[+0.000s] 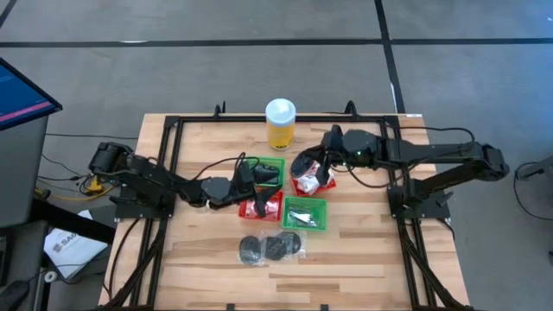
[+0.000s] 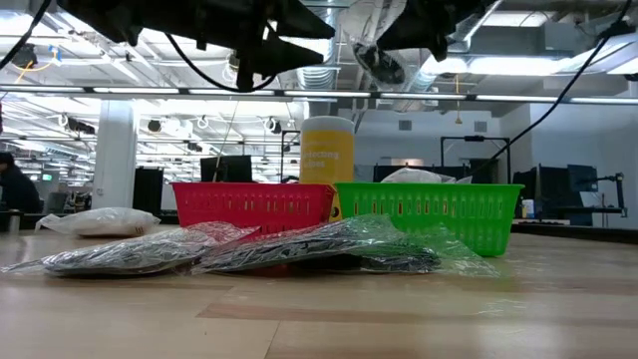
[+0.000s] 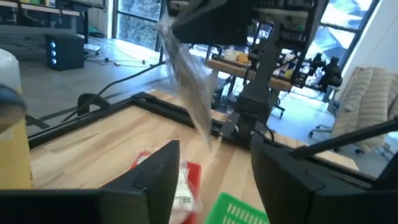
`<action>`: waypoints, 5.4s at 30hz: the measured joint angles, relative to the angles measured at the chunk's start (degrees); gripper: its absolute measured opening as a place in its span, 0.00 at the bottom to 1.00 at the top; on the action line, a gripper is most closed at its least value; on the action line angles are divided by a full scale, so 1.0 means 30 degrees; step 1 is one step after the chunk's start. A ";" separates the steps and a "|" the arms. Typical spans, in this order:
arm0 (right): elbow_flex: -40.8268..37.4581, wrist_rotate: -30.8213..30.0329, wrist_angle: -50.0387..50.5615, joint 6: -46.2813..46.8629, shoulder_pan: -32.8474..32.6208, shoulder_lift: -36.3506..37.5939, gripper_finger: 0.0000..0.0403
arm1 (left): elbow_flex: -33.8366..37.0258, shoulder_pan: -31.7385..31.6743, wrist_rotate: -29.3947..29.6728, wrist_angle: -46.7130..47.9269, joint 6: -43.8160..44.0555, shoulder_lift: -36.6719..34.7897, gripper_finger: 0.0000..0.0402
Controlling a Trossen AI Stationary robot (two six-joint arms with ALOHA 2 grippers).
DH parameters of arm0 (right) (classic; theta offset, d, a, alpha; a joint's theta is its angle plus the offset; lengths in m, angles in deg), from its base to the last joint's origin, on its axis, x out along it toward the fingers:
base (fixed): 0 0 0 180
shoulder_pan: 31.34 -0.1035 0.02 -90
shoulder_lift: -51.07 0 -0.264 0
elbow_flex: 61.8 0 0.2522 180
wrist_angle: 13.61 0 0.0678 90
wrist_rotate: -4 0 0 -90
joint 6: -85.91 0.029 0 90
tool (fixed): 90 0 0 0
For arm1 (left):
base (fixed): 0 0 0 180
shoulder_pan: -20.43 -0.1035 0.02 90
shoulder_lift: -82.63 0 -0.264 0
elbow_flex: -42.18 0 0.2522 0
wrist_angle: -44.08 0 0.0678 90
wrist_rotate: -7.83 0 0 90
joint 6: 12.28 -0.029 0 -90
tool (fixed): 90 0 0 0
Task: Pick & Place Travel size toiletries
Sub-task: Put the hairbrush into the left red bin, then put the cotton pack into the right red bin
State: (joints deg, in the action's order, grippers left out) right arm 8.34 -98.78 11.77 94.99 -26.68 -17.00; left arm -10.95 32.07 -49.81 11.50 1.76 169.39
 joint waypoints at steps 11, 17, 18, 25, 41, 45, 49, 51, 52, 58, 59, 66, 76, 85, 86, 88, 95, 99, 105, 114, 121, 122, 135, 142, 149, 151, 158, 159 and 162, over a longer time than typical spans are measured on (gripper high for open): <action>-0.0037 -0.1306 -0.1523 0.0040 -0.1306 -0.0653 0.00 | 0.0012 -0.0185 -0.0066 -0.1303 -0.0521 0.0156 0.59; 0.0288 -0.1325 -0.2605 0.0000 -0.1454 -0.1915 0.00 | 0.0012 -0.0496 0.0058 -0.1461 -0.0545 0.0156 0.58; 0.0455 -0.1325 -0.2597 -0.0005 -0.1442 -0.2092 0.00 | 0.0012 -0.0503 0.0066 -0.1454 -0.0545 0.0156 0.58; 0.2440 -0.1277 -0.1633 -0.0703 -0.2008 -0.3530 0.00 | 0.0012 -0.0824 0.0211 -0.0783 -0.0721 0.0156 0.56; 0.3332 -0.1277 -0.1030 -0.1173 -0.2797 -0.4159 0.00 | 0.0012 -0.0889 -0.0032 -0.0733 -0.0960 0.0156 0.24; 0.3315 -0.1274 -0.0814 -0.1239 -0.2797 -0.4337 0.00 | 0.0012 -0.0839 -0.0386 -0.0479 -0.0960 0.0156 0.05; 0.3330 -0.1259 -0.0390 -0.1478 -0.2804 -0.4297 0.00 | 0.0012 -0.0802 -0.0401 -0.0292 -0.0902 0.0149 0.05; 0.3330 -0.1245 -0.0284 -0.1572 -0.2804 -0.4175 0.00 | 0.0003 -0.0802 -0.0399 -0.0285 -0.0880 0.0149 0.04; 0.3330 -0.1244 -0.0279 -0.1582 -0.2804 -0.4155 0.00 | -0.0018 -0.0801 -0.0393 -0.0164 -0.0863 0.0134 0.04; 0.3359 -0.1269 0.0781 -0.1880 -0.2797 -0.3844 0.11 | -0.0003 -0.0382 -0.0317 0.1301 -0.0233 0.0008 0.04; 0.3339 -0.1274 0.1234 -0.1880 -0.2797 -0.3787 0.14 | 0.0008 -0.0298 -0.0252 0.1758 0.0015 -0.0107 0.04; 0.3330 -0.1281 0.3304 -0.1867 -0.2797 -0.3499 0.29 | 0.0012 0.0549 -0.0240 0.7982 0.2340 -0.2526 0.04; 0.3330 -0.1310 0.4776 -0.0707 -0.2797 -0.3506 0.33 | 0.0012 0.1682 -0.1232 1.3887 0.3892 -0.4473 0.04; 0.3330 -0.1310 0.5112 -0.0648 -0.2797 -0.3506 0.29 | 0.0012 0.1668 -0.1911 1.4771 0.3336 -0.3517 0.05; 0.3330 -0.1308 0.5149 -0.0648 -0.2797 -0.3506 0.29 | 0.0012 0.1664 -0.1965 1.4760 0.3319 -0.3296 0.05; 0.3330 -0.1303 0.5145 -0.0648 -0.2797 -0.3506 0.29 | 0.0014 0.1559 -0.2243 1.4859 0.3299 -0.2842 0.05; 0.3330 -0.1296 0.5135 -0.0648 -0.2797 -0.3506 0.29 | 0.0005 0.0996 -0.2932 1.4602 0.3167 -0.0976 0.05; 0.3330 -0.1281 0.5138 -0.0648 -0.2797 -0.3506 0.29 | 0.0006 0.0767 -0.3506 1.4464 0.2841 -0.0453 0.05; 0.3328 -0.1280 0.5124 -0.0654 -0.2797 -0.3677 0.29 | 0.0009 0.0621 -0.3810 1.4253 0.2835 -0.0354 0.07; 0.3331 -0.1273 0.5026 -0.0654 -0.2782 -0.4045 0.29 | 0.0005 0.0626 -0.4269 1.4246 0.2755 -0.0354 0.15; 0.3344 -0.1274 0.5010 -0.0661 -0.2657 -0.4421 0.29 | 0.0005 0.0626 -0.4253 1.4142 0.2260 -0.0354 0.33; 0.3310 -0.1270 0.5137 -0.0660 -0.2629 -0.4476 0.29 | 0.0005 0.0626 -0.4240 1.4123 0.2260 -0.0354 0.36; 0.3315 -0.1274 0.5125 -0.0663 -0.2629 -0.4453 0.29 | 0.0012 0.0590 -0.3249 1.4002 0.1832 -0.2001 0.54; 0.3315 -0.1274 0.5124 -0.0658 -0.2647 -0.4453 0.29 | 0.0005 0.0597 -0.3089 1.4405 0.1415 -0.3617 0.49; 0.3315 -0.1272 0.5138 -0.0656 -0.2688 -0.4453 0.29 | 0.0005 0.0626 -0.3093 1.9447 0.2851 -0.4813 0.45; 0.3315 -0.1274 0.5138 -0.0656 -0.2688 -0.4453 0.29 | 0.0005 0.0626 -0.3091 2.0882 0.3763 -0.5258 0.44; 0.3315 -0.1274 0.5138 -0.0656 -0.2688 -0.4453 0.29 | 0.0005 0.0626 -0.3089 2.4912 0.5848 -0.6932 0.43; 0.3315 -0.1272 0.5138 -0.0656 -0.2688 -0.4453 0.29 | 0.0005 0.0626 -0.3089 2.5526 0.6036 -0.7097 0.42; 0.3315 -0.1274 0.5138 -0.0656 -0.2688 -0.4453 0.29 | 0.0005 0.0597 -0.2937 2.6984 0.6766 -0.7334 0.42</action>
State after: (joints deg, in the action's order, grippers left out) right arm 18.29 -102.61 27.18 93.02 -34.74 -30.36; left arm -10.94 33.87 -58.62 92.46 22.06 147.39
